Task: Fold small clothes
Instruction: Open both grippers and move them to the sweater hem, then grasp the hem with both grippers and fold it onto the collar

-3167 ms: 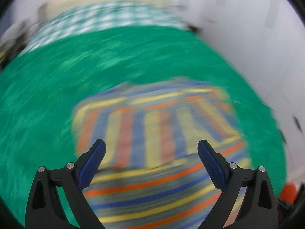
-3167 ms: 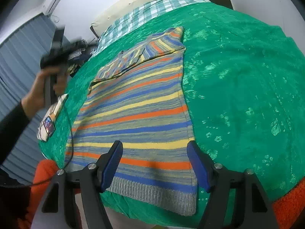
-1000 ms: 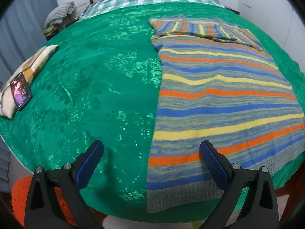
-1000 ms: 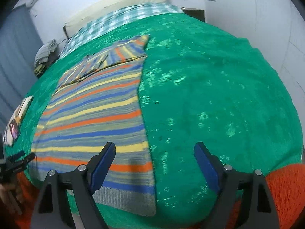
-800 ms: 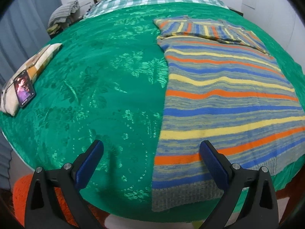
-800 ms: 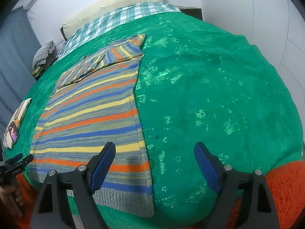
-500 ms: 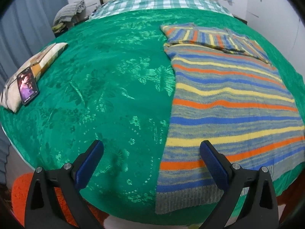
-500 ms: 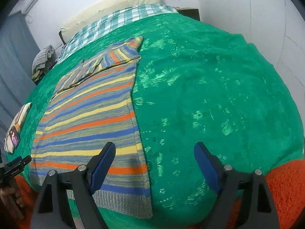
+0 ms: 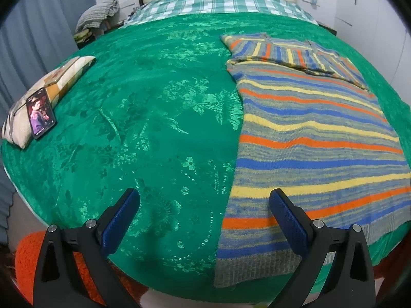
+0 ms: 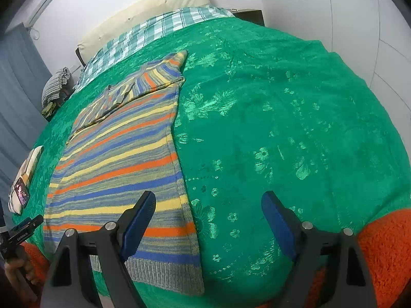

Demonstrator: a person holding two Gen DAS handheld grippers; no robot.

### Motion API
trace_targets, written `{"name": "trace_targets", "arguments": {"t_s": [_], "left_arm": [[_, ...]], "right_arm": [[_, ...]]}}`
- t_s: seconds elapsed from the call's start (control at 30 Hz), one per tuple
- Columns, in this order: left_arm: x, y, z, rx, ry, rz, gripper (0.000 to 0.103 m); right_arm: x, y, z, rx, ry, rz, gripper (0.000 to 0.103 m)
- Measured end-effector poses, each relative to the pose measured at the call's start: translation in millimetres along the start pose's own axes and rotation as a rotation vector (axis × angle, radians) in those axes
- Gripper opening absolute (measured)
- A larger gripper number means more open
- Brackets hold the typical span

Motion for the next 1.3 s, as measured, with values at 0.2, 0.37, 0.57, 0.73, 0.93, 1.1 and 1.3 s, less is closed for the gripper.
{"name": "trace_targets", "arguments": {"t_s": [0.2,0.37,0.57,0.73,0.93,1.1,1.3], "left_arm": [[-4,1,0,-0.005,-0.010,0.005,0.101],[-4,3,-1,-0.013,-0.012,0.008,0.101],[-5,3,-5,-0.038,-0.007,0.009,0.101],[-7,-4,-23,-0.138,-0.136,-0.147,0.101],[22,4,-45,-0.241,-0.075,-0.244,0.092],[33,3,-47,-0.245,-0.030,-0.248,0.073],[38,-2,-43,-0.251,-0.024,-0.314,0.005]], "right_arm": [[-1,0,-1,-0.007,-0.002,-0.004,0.084],[-1,1,-2,-0.009,-0.007,-0.003,0.084],[0,3,-3,-0.018,-0.005,0.000,0.084],[5,-16,20,-0.023,0.067,0.103,0.084],[-3,-32,2,-0.264,0.003,0.240,0.084],[-28,-24,-33,-0.389,-0.066,0.282,0.082],[-40,10,-67,-0.529,-0.086,0.290,0.006]]}}
Point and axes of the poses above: each gripper's, at about its wrist camera, not at the fingertips, and y roughly the way its jaws point, x to its right, z to its top, the point moved 8 cm from there along y, roughly the way its jaws point, and after that the axes turned 14 degrees about x, right-handed, at the moved point
